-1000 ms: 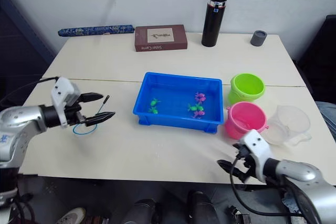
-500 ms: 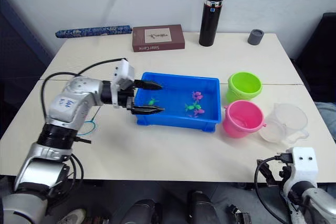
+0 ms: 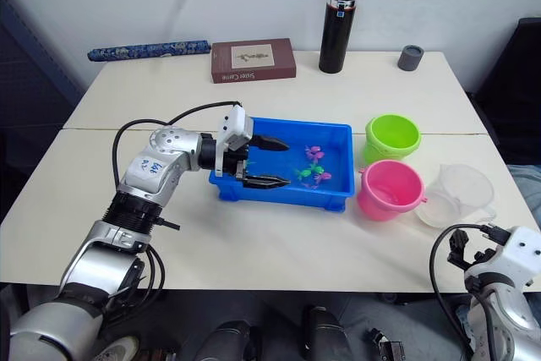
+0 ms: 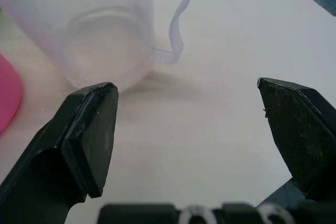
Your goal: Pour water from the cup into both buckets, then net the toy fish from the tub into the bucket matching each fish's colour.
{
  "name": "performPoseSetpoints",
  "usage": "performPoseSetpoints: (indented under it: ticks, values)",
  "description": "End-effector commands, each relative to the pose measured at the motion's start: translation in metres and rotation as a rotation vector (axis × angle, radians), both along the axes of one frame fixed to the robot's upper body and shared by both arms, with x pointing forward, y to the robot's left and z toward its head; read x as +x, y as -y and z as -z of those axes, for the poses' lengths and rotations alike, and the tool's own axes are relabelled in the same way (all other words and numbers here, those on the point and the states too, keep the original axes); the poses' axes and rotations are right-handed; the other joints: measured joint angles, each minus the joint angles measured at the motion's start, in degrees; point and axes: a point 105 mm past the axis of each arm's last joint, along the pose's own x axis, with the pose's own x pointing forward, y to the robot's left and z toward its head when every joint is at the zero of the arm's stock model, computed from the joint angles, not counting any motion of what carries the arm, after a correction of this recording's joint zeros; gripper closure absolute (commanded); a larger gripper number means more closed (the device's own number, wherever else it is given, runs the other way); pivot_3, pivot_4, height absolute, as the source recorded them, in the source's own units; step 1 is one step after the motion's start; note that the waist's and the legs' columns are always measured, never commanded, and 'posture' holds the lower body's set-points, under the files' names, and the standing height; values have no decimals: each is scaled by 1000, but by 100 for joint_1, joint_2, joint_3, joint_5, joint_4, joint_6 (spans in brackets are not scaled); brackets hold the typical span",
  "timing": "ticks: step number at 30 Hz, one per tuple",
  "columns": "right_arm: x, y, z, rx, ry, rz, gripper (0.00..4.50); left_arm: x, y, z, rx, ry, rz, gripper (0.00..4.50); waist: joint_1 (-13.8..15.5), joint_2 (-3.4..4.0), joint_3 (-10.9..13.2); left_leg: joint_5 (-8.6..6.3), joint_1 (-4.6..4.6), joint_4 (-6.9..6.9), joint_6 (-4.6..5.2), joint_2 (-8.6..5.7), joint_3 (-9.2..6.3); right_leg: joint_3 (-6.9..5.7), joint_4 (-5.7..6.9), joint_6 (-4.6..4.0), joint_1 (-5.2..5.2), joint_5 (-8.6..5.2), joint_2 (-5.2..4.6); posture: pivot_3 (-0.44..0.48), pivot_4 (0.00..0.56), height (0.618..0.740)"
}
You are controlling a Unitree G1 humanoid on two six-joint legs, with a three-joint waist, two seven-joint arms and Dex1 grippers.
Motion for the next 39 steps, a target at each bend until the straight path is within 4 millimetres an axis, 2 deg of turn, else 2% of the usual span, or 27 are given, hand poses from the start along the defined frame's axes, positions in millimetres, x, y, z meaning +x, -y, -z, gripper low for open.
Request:
performPoseSetpoints:
  ticks: [1, 8, 29, 39]
  values:
    - [3, 15, -14, -46, 56, 67, 0, 0, 3, 0, 12, 28, -31, 34, -1, 0, 0, 2, 0, 0, 4, -2, 1, 2, 1, 0, 0, 0, -2, 0, 150, 740]
    - [15, 20, -14, -39, 88, 106, 0, 8, 5, -3, -22, 34, -131, 34, 7, 2, -1, 5, -3, 0, 11, -6, 0, 4, 4, 2, -2, 1, -6, 0, 150, 740]
    - [29, 28, -6, -21, 148, 191, 0, 4, 5, -4, 2, 7, -179, 34, -21, 3, -2, 7, -1, 0, 9, -6, 1, 7, 8, 2, -2, 1, -5, 0, 150, 740]
    - [38, 33, -2, -11, 197, 234, 0, 3, -1, -6, 26, 10, -204, 34, -86, 5, -3, 7, 0, 0, 7, -6, 2, 9, 10, 2, -2, 1, -6, 0, 150, 740]
